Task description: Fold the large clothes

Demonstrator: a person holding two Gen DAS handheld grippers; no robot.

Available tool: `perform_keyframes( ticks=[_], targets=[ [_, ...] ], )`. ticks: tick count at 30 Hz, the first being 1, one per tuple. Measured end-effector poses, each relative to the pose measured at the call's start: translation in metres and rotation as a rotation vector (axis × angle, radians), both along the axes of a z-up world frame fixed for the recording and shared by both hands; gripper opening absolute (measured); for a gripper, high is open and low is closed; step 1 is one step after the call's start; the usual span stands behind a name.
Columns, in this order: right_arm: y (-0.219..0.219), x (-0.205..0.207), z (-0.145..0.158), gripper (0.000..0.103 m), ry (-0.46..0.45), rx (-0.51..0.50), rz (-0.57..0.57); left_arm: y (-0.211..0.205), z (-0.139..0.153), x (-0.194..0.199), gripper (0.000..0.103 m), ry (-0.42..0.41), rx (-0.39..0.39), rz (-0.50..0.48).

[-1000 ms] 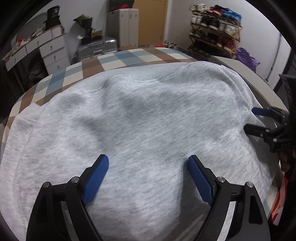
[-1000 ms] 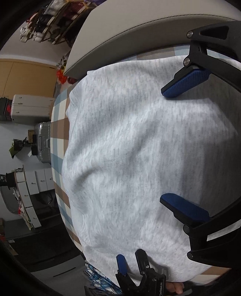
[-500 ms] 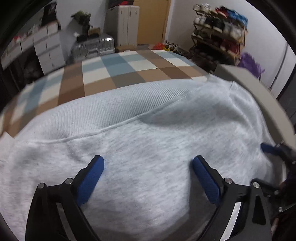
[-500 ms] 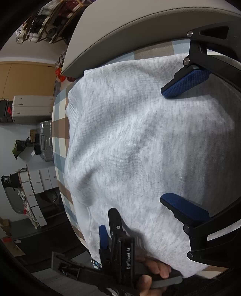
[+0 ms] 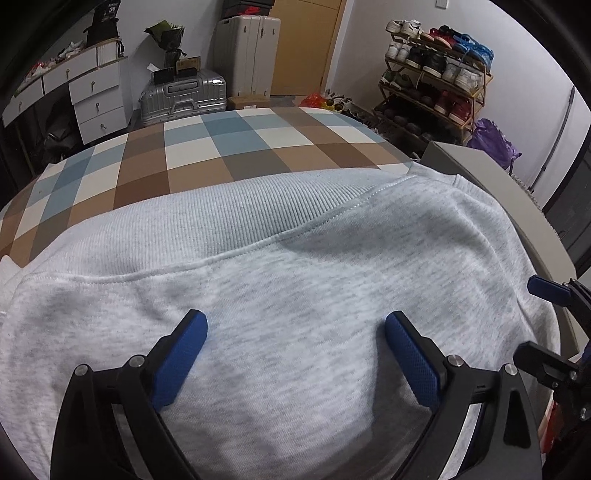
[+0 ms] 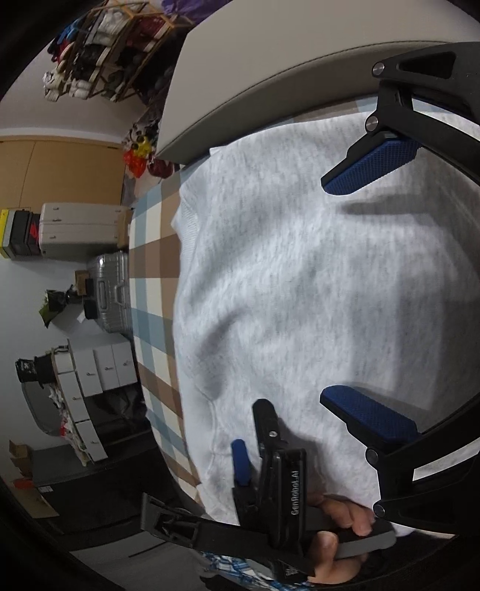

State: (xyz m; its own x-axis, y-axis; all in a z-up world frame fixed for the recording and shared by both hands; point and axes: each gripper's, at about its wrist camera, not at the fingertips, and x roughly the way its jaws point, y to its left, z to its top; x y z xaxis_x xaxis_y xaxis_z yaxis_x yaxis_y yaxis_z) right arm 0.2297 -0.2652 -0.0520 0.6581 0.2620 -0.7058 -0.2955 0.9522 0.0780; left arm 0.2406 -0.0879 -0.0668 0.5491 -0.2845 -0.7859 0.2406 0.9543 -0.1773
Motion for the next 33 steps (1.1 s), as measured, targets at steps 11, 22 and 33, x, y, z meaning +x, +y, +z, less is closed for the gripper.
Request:
perform_keyframes(
  ticks=[11,22,33],
  targets=[
    [-0.017,0.066,-0.021,0.103,0.093,0.059,-0.174,0.006,0.002,-0.002,0.094,-0.004,-0.052,-0.012],
    [-0.004,0.047,0.013,0.103,-0.027,-0.090,-0.230,0.006,0.002,-0.002,0.094,-0.006,-0.044,-0.014],
    [0.004,0.119,-0.028,0.103,0.155,0.029,-0.219,0.005,0.002,-0.002,0.094,-0.002,-0.051,-0.016]
  ],
)
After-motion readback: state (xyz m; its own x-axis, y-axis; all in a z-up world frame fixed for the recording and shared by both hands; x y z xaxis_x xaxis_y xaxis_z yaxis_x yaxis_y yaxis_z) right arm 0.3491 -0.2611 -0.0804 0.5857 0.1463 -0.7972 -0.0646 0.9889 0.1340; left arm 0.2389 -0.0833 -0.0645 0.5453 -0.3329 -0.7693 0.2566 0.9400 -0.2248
